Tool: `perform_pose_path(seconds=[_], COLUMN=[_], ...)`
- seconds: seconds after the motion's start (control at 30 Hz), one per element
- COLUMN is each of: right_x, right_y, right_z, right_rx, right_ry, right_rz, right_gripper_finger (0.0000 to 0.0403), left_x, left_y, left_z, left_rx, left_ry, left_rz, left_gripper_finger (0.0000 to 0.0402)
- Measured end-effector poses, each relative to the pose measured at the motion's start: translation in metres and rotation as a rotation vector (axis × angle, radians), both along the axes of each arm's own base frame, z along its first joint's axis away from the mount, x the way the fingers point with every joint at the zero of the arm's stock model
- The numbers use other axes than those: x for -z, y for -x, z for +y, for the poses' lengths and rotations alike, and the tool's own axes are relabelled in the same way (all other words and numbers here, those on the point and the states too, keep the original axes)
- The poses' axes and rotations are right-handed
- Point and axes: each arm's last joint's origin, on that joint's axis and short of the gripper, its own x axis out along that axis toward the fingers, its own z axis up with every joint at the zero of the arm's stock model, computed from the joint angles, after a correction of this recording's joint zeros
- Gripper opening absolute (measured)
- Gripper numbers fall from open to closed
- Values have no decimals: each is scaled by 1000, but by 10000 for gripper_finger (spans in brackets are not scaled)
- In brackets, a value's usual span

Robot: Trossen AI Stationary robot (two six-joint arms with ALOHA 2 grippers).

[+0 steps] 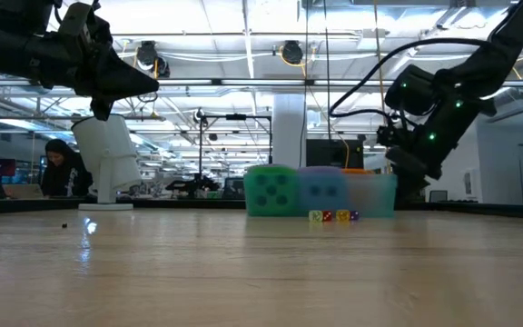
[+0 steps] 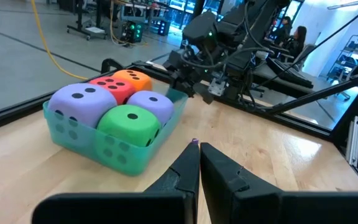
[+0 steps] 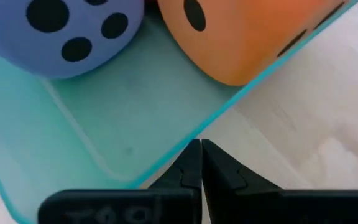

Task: Pick & Place Dice
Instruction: Adjust the transparent blue bin, then put the small orange dice into the transparent blue bin

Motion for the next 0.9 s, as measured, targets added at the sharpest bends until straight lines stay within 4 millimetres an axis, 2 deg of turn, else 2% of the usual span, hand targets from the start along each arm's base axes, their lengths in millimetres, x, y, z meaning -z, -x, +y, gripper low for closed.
perform_pose_path(seconds=[0.3,0.47,0.57,0.8,0.9], right_x=[4,-1,-6,-28,-43], right_y=[-11,-22,-25,-10,-8], right_z=[-7,-10,-12,-9,2], right_rx=[-38,-110,-93,13,-46], right_ry=[49,20,-9,99,120], right_rz=[-32,-75,-87,28,-18], right_gripper_finger=[0,0,0,0,0], left_x=[0,0,0,0,1], left_y=[0,0,0,0,0], left_z=[0,0,0,0,0], left_rx=[0,0,0,-1,-1], left_ry=[-5,-5,-3,19,20], left_rz=[1,1,0,-2,1], left_gripper_finger=[21,21,21,21,21])
